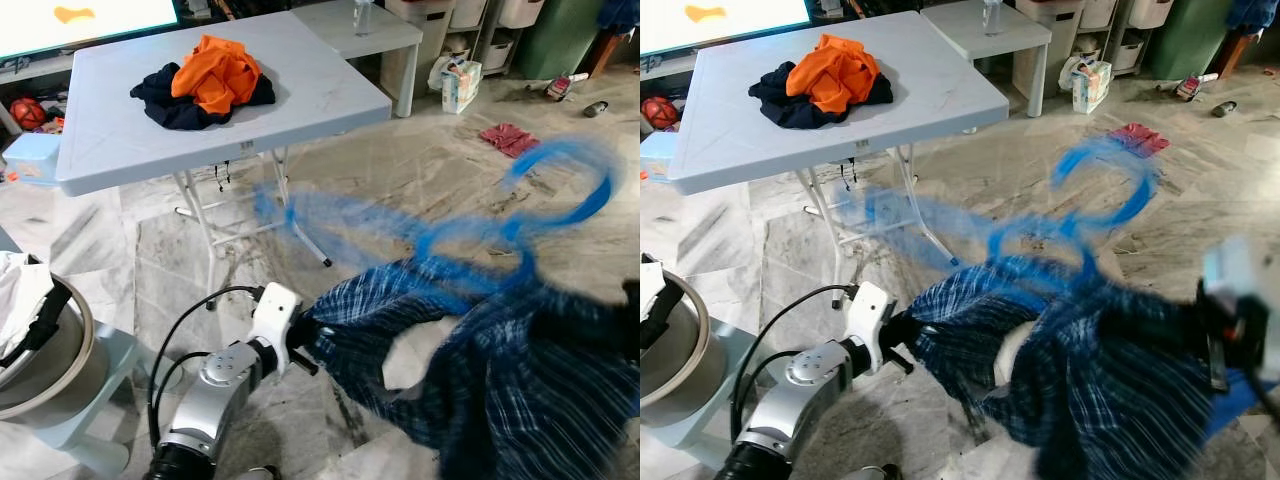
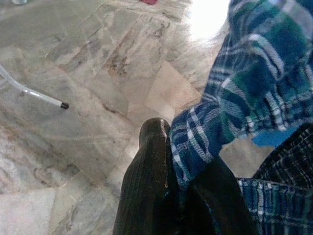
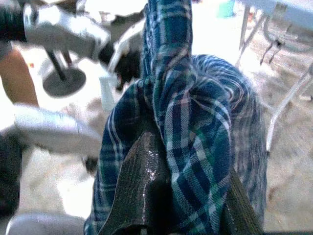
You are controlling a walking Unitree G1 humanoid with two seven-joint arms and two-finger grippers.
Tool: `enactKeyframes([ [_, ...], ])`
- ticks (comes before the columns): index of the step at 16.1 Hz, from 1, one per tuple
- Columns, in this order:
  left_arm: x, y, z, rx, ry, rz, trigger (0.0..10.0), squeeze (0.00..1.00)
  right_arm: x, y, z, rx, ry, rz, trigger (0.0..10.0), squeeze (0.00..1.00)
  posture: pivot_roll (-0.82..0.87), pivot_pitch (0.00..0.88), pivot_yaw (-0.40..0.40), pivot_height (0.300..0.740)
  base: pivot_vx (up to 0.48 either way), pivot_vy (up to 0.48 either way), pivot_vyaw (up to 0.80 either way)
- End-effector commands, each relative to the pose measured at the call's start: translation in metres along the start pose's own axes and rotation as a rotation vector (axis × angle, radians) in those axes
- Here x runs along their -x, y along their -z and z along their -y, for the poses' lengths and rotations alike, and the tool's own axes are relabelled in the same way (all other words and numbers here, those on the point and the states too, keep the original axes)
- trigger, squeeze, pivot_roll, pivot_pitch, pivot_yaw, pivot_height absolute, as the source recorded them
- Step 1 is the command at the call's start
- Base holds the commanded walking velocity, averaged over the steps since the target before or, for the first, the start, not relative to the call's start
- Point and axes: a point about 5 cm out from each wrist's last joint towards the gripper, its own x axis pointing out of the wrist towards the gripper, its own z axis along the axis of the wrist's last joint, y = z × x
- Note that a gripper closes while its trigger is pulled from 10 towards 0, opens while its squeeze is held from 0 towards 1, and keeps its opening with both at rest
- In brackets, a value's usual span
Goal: Hang hanger
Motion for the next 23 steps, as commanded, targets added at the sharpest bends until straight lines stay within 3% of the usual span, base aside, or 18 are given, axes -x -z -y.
enactKeyframes([
  [1, 0.003, 0.003, -0.002, -0.003, -0.025, -0.021, 0.0, 0.0, 0.002, -0.01, 0.002, -0.003, 0.019, 0.077, 10.0, 0.0, -0.1, 0.092, 0.028, 0.74, 0.0, 0.0, 0.0],
  [2, 0.004, 0.002, -0.001, -0.009, -0.03, -0.014, 0.0, 0.0, -0.005, -0.014, 0.011, -0.019, 0.086, 0.171, 10.0, 0.0, -0.1, 0.091, 0.029, 0.74, 0.0, 0.0, 0.0],
  [4, 0.004, -0.002, 0.001, -0.047, -0.01, 0.002, 0.0, 0.0, -0.015, -0.013, 0.023, -0.016, 0.183, 0.203, 10.0, 0.0, -0.09, 0.089, 0.03, 0.74, 0.0, 0.0, 0.0],
  [5, 0.004, -0.006, 0.01, -0.178, 0.065, -0.002, 4.1, 0.0, -0.033, -0.002, 0.037, 0.037, 0.311, 0.131, 10.0, 0.0, -0.09, 0.086, 0.031, 0.74, 0.0, 0.0, 0.0],
  [6, 0.004, -0.007, 0.018, -0.248, 0.147, -0.011, 10.0, 0.0, -0.048, 0.014, 0.047, 0.082, 0.406, 0.026, 10.0, 0.0, -0.09, 0.085, 0.031, 0.74, 0.0, 0.0, 0.0],
  [7, 0.004, -0.007, 0.02, -0.267, 0.161, -0.005, 10.0, 0.71, -0.057, 0.023, 0.047, 0.084, 0.407, -0.015, 10.0, 0.0, -0.08, 0.082, 0.03, 0.74, 0.0, 0.0, 0.0],
  [8, 0.005, -0.006, 0.02, -0.274, 0.167, -0.001, 10.0, 1.0, -0.067, 0.03, 0.047, 0.135, 0.418, -0.059, 10.0, 0.0, -0.08, 0.083, 0.028, 0.74, 0.0, 0.0, 0.0],
  [12, 0.013, -0.016, 0.017, -0.407, 0.179, 0.063, 10.0, 1.0, -0.092, 0.059, 0.048, 0.288, 0.368, -0.238, 10.0, 0.0, -0.06, 0.082, 0.019, 0.74, 0.0, 0.0, 0.0],
  [15, 0.034, -0.024, 0.024, -0.377, 0.361, 0.109, 10.0, 1.0, -0.094, 0.065, 0.057, 0.324, 0.342, -0.274, 10.0, 0.0, -0.06, 0.078, 0.013, 0.74, 0.0, 0.0, 0.0],
  [18, 0.044, -0.035, 0.024, -0.386, 0.416, 0.171, 10.0, 1.0, -0.094, 0.072, 0.06, 0.358, 0.286, -0.315, 10.0, 0.0, -0.04, 0.077, 0.012, 0.74, 0.0, 0.0, 0.0],
  [21, 0.048, -0.078, 0.002, -0.357, 0.335, 0.302, 10.0, 1.0, -0.087, 0.085, 0.057, 0.41, 0.16, -0.395, 10.0, 0.0, -0.03, 0.078, 0.013, 0.74, 0.0, 0.0, 0.0],
  [23, 0.053, -0.077, -0.015, -0.419, 0.323, 0.254, 10.0, 1.0, -0.084, 0.079, 0.053, 0.335, 0.045, -0.356, 10.0, 0.0, -0.02, 0.077, 0.02, 0.74, 0.0, 0.0, 0.0],
])
